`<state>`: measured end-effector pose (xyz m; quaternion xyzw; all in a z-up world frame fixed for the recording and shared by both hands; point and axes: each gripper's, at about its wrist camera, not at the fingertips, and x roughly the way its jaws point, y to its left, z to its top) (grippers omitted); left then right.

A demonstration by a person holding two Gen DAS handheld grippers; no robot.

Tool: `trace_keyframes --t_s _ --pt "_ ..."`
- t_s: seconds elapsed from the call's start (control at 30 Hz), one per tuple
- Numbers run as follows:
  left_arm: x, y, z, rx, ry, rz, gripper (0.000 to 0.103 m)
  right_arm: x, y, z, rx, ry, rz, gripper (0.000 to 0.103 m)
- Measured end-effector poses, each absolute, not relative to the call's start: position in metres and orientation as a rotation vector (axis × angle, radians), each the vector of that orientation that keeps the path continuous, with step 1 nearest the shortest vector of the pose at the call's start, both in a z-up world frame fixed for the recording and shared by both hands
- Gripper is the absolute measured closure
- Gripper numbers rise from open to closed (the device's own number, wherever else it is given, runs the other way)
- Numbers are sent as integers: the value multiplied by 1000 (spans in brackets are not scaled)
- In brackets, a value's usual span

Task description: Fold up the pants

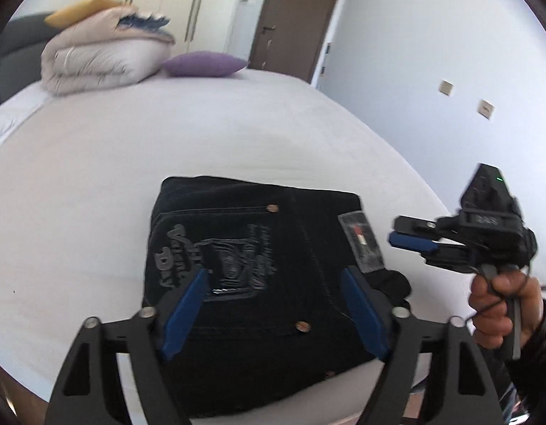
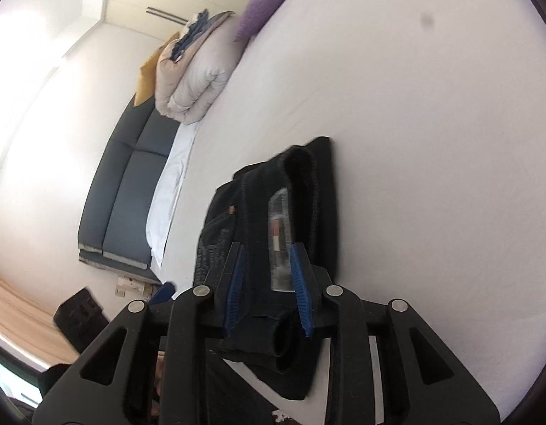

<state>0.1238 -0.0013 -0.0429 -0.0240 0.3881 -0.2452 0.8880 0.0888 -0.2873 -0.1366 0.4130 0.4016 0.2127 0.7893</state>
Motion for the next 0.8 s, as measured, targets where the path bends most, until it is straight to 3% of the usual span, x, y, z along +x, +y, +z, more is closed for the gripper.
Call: trace_keyframes --t_s 0.1,0.13,0.17,0.27,0.4,0.8 --pt "155 4 -63 -27 913 -468 52 98 -260 -119 820 876 537 77" --pt "160 6 -74 -24 946 -460 65 101 -251 -120 799 897 550 77" --pt "167 6 -81 -19 975 -453 70 104 -243 -125 779 925 551 77" --pt "170 -3 -90 46 1004 -437 71 105 -233 -156 738 1028 498 86" --pt "163 -13 -91 90 1000 -420 71 90 -245 -174 784 979 514 96" --pt "158 -7 -95 72 986 -406 71 59 -243 -162 713 928 476 96"
